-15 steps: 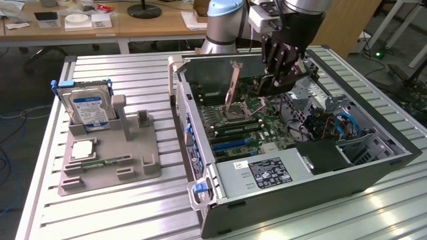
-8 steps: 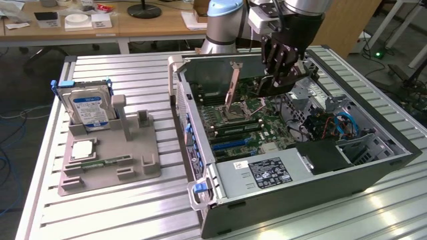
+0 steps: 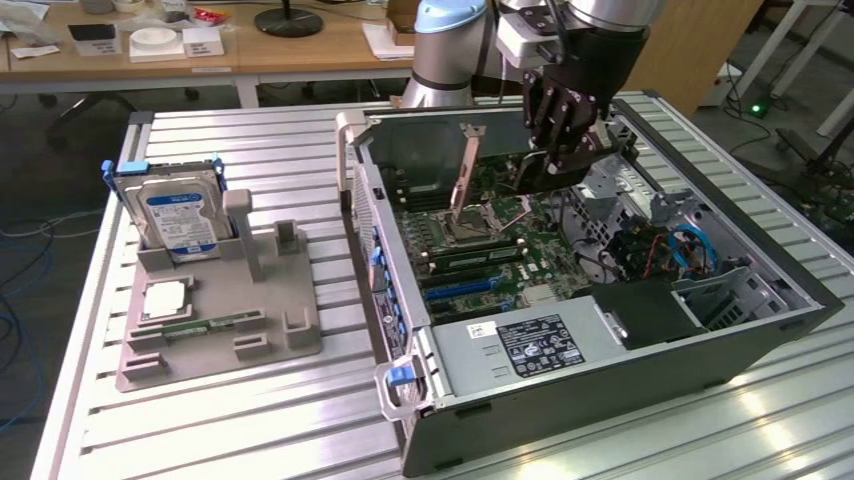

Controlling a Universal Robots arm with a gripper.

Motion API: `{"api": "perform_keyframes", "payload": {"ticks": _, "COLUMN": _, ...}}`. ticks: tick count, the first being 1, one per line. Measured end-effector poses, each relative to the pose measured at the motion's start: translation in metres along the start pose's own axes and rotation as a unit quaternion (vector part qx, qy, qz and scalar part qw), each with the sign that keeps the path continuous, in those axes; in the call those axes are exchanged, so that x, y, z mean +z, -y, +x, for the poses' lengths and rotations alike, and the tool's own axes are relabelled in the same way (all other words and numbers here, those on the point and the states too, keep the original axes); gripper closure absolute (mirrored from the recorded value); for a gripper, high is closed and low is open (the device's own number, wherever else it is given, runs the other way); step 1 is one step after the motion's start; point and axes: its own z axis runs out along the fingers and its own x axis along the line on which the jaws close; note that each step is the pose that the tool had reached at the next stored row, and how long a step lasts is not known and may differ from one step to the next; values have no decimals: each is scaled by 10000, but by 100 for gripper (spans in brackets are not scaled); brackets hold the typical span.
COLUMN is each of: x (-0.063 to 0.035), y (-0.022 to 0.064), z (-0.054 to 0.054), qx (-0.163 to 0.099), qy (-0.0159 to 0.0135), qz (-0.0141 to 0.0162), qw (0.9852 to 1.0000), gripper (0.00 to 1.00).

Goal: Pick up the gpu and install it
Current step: 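Insert the gpu into the slot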

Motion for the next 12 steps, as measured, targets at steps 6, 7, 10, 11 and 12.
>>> {"api": "perform_keyframes", "payload": {"ticks": 6, "x": 1, "y": 0, "z": 0, "qx": 99, "qy": -3, "qz": 6, "qw": 10000, "gripper": 73}}
{"api": "perform_keyframes", "payload": {"ticks": 7, "x": 1, "y": 1, "z": 0, "qx": 109, "qy": -3, "qz": 7, "qw": 9999, "gripper": 73}}
{"api": "perform_keyframes", "payload": {"ticks": 10, "x": 2, "y": 0, "z": 0, "qx": 114, "qy": -3, "qz": 7, "qw": 9999, "gripper": 73}}
{"api": "perform_keyframes", "payload": {"ticks": 11, "x": 3, "y": -2, "z": 0, "qx": 115, "qy": -3, "qz": 8, "qw": 9999, "gripper": 73}}
{"api": "perform_keyframes", "payload": {"ticks": 12, "x": 3, "y": -6, "z": 0, "qx": 116, "qy": -3, "qz": 8, "qw": 9999, "gripper": 73}}
